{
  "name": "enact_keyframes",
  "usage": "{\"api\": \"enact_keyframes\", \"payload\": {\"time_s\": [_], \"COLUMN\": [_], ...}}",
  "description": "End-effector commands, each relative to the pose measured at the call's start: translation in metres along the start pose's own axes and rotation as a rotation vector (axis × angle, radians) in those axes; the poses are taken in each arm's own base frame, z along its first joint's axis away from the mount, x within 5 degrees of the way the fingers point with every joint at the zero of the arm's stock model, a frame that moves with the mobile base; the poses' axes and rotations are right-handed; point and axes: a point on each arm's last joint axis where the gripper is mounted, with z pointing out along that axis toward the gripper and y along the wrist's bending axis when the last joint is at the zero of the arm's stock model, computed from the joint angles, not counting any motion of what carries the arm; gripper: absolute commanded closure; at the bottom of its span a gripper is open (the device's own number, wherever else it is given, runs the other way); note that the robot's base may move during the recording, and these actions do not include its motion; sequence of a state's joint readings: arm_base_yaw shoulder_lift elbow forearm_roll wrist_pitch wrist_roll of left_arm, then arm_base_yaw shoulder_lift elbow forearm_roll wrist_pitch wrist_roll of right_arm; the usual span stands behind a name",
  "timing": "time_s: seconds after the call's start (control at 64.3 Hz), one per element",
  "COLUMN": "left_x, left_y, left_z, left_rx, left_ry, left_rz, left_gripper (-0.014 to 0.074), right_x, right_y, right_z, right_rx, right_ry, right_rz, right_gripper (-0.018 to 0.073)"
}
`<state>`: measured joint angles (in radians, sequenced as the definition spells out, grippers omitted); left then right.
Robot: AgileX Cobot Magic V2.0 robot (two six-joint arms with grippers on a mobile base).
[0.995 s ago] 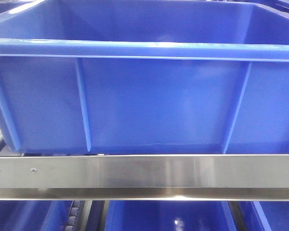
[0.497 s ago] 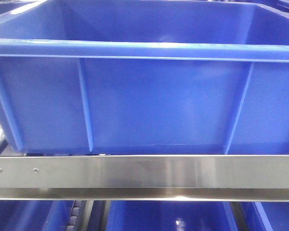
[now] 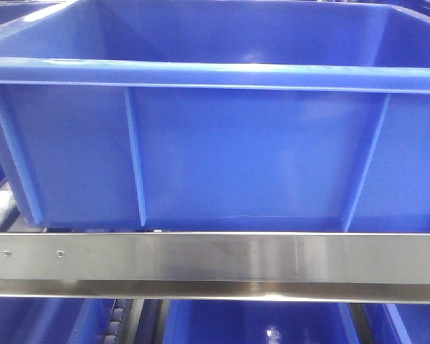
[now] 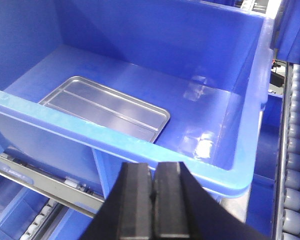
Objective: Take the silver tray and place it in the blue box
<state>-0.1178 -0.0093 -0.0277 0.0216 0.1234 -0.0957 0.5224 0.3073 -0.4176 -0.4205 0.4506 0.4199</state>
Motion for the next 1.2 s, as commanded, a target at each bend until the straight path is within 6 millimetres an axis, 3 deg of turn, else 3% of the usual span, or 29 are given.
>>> {"api": "enact_keyframes", "payload": {"time_s": [0.0,0.124,0.901,1.026,1.181], "left_x": [-0.002,0.003,0.003,0.003,0.003], "left_y": [0.001,0.002,0.002,0.002,0.002], "left_z": [0.0,0.0,0.0,0.0,0.0], "left_rx": [-0.012,-0.033,-0.033,-0.033,-0.033], "left_ry": [-0.195,-0.117,-0.117,-0.117,-0.117], "left_rz": [0.001,-0.002,-0.002,-0.002,-0.002], "left_gripper": [0.0701,0.0701,0.0701,0.0701,0.0701], "right_x": [-0.015,-0.015,-0.013,-0.003,0.026], "right_y": [0.002,0.002,0.0,-0.004,-0.01], "right_z": [-0.002,-0.002,-0.002,-0.003,-0.006], "right_rx": [-0.019,-0.019,0.006,0.076,0.216], "right_ry": [-0.093,-0.092,-0.085,-0.081,-0.178], "right_rz": [-0.036,-0.036,-0.028,-0.027,-0.023], "right_gripper": [0.0503,0.0503,0.0503,0.0503,0.0503]}}
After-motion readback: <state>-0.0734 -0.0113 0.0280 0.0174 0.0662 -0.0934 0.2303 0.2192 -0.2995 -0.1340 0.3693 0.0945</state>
